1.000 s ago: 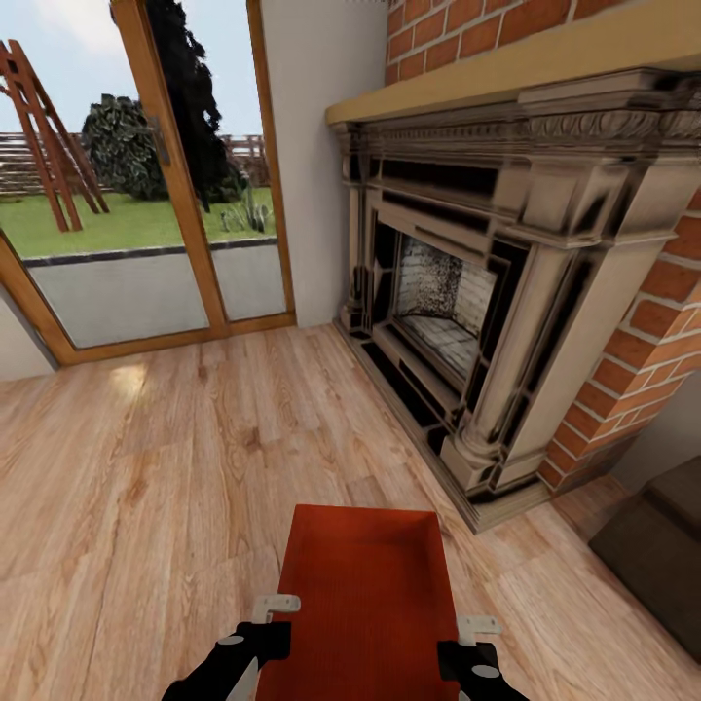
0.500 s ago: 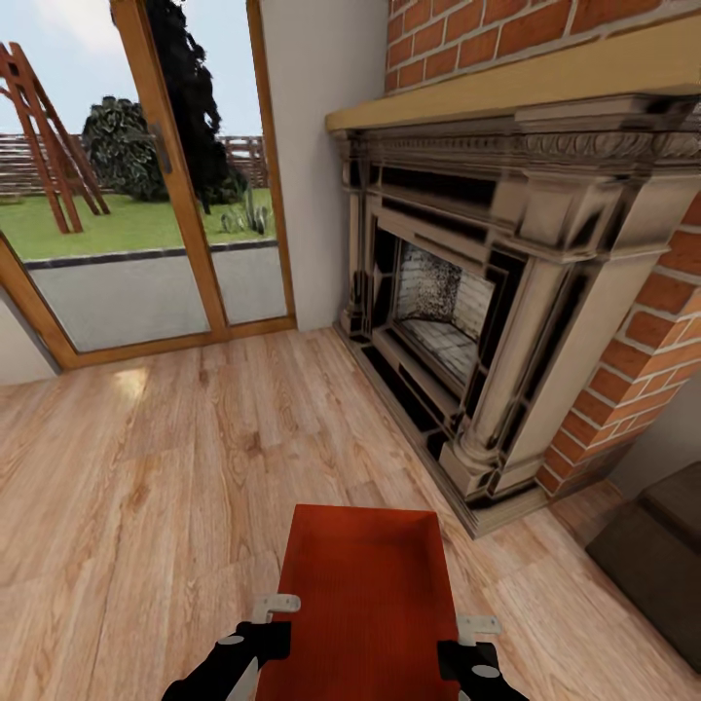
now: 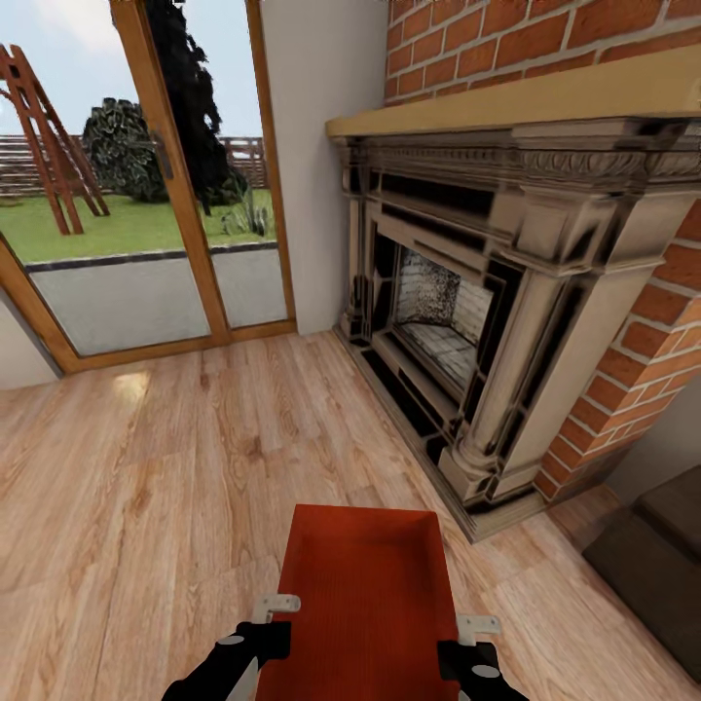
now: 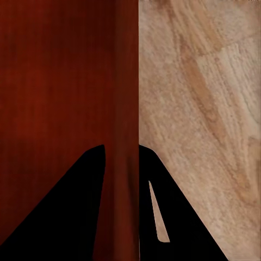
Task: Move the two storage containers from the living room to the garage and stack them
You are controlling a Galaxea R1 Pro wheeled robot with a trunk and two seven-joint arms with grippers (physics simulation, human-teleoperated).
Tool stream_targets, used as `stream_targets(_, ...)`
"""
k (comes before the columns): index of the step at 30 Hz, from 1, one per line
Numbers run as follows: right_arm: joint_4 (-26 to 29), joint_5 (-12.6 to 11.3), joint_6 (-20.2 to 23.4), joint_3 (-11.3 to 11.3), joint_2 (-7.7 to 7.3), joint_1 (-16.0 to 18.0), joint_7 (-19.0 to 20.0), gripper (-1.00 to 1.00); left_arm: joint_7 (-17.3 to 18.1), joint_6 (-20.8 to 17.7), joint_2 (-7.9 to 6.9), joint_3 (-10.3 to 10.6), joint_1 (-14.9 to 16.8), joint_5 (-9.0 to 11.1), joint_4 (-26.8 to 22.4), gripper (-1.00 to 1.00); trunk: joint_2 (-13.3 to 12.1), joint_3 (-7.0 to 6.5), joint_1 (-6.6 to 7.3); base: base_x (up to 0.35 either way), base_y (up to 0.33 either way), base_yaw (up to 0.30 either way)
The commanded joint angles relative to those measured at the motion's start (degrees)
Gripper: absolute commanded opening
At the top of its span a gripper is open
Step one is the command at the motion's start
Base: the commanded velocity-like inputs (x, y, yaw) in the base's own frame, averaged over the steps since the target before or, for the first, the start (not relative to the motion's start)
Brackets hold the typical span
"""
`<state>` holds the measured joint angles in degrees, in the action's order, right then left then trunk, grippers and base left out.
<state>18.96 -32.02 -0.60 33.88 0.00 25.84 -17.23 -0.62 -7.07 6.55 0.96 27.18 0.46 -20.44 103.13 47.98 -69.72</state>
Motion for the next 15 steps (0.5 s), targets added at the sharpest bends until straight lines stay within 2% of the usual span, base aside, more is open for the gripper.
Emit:
stream_targets(1,0.2,1.1,-0.2,-0.7,-0.36,0.1,-0.4,-1.00,-0.5,-0.4,-0.22,-0.4,0.0,-0.6,0.1,-1.00,-0.4,-0.14,0.23,0.000,0.000,0.000)
stream_targets(15,0.2,1.1,-0.2,-0.7,-0.36,0.1,-0.4,-1.00,-0.5,-0.4,-0.22,-0.4,0.0,-0.5,0.1,-1.00,-6.0,-2.66,3.31,0.000,0.000,0.000)
